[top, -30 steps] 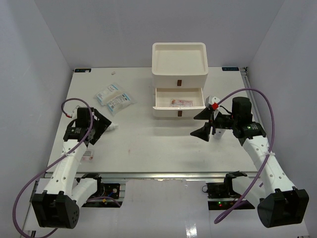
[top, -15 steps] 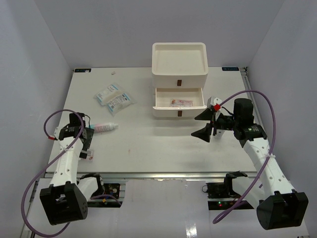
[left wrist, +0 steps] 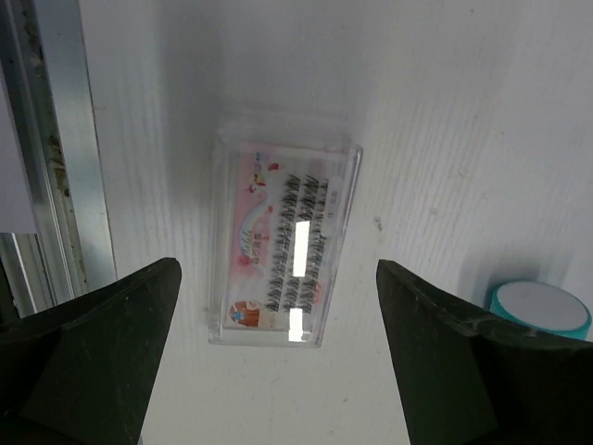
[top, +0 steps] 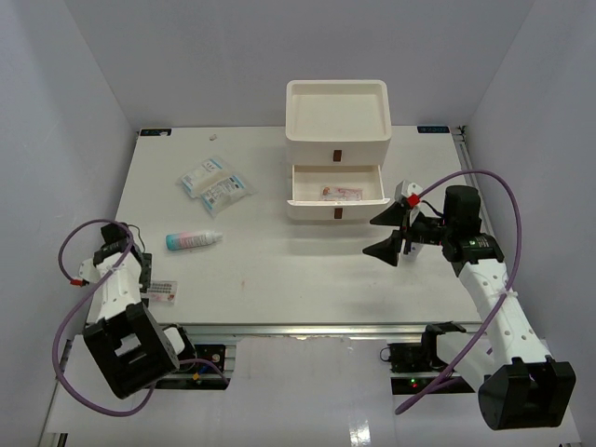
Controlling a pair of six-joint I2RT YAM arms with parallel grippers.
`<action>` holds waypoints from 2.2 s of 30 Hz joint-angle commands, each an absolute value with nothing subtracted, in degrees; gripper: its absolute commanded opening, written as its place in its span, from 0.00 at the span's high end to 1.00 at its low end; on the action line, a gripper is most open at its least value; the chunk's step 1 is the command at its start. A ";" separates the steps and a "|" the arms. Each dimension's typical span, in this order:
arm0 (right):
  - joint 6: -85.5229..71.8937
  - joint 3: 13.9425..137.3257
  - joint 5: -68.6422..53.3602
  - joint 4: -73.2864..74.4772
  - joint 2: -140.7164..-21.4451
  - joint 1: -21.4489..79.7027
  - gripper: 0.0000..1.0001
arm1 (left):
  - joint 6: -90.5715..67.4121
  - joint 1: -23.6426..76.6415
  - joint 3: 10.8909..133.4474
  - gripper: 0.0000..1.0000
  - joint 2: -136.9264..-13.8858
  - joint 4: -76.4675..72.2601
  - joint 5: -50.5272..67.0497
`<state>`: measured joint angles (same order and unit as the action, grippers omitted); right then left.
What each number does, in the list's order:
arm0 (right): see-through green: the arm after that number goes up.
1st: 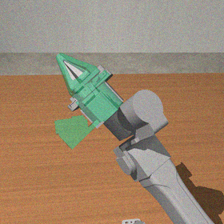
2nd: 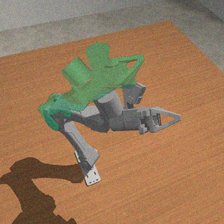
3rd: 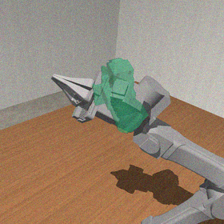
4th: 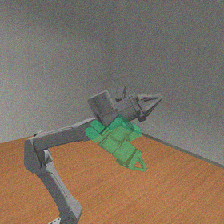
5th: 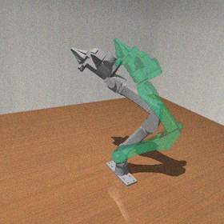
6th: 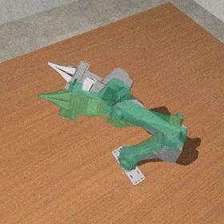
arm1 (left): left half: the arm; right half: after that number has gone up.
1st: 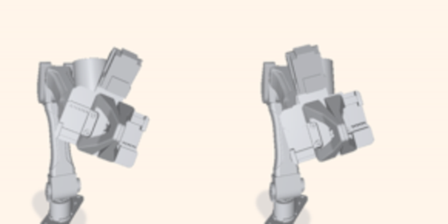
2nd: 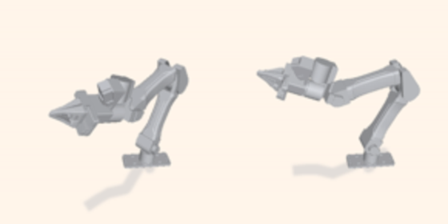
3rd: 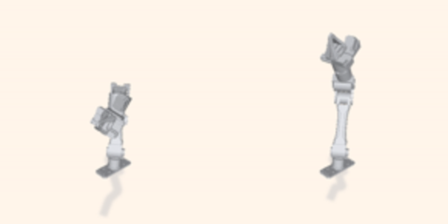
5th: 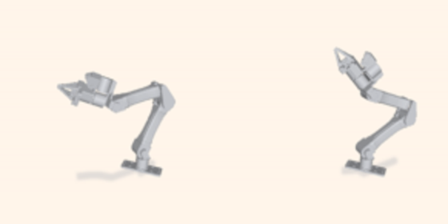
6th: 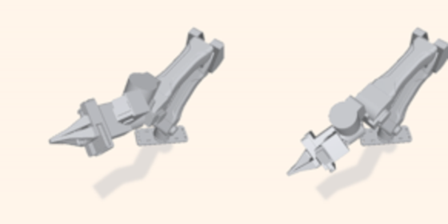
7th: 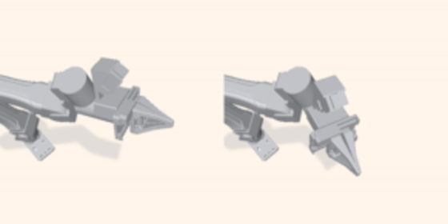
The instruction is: Organize the makeup
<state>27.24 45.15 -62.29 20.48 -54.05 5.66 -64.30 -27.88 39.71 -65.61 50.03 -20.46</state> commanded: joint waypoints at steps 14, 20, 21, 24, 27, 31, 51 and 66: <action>25.87 44.47 -66.82 17.96 -55.16 0.74 0.10 | -54.52 -33.31 38.58 0.02 -76.46 38.61 -17.38; 25.58 44.30 -67.16 17.66 -55.17 0.69 0.10 | -53.32 -33.31 37.86 0.10 -78.79 36.87 -14.56; 25.58 44.30 -67.22 17.60 -55.05 0.63 0.10 | -53.14 -33.31 37.74 0.15 -78.56 36.63 -14.38; 25.46 44.41 -67.32 17.61 -54.87 0.70 0.10 | -52.56 -33.31 37.39 0.29 -77.93 36.33 -13.95; 25.37 44.47 -67.56 17.67 -54.50 0.70 0.10 | -52.18 -33.31 37.29 0.48 -77.56 36.50 -13.94; 25.23 44.47 -68.06 17.59 -54.04 0.70 0.10 | -52.21 -33.31 37.73 0.78 -76.08 37.63 -14.46; 25.19 44.47 -68.18 17.67 -52.61 -1.87 0.10 | -51.66 -18.37 42.05 1.00 -52.03 17.06 32.79; 25.49 44.07 -68.09 17.49 -52.86 -4.69 0.10 | -25.24 30.15 81.23 1.00 -83.29 19.61 17.45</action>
<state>25.69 45.07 -66.82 19.12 -53.39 -3.71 -38.69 23.51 69.24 -76.27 12.19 24.50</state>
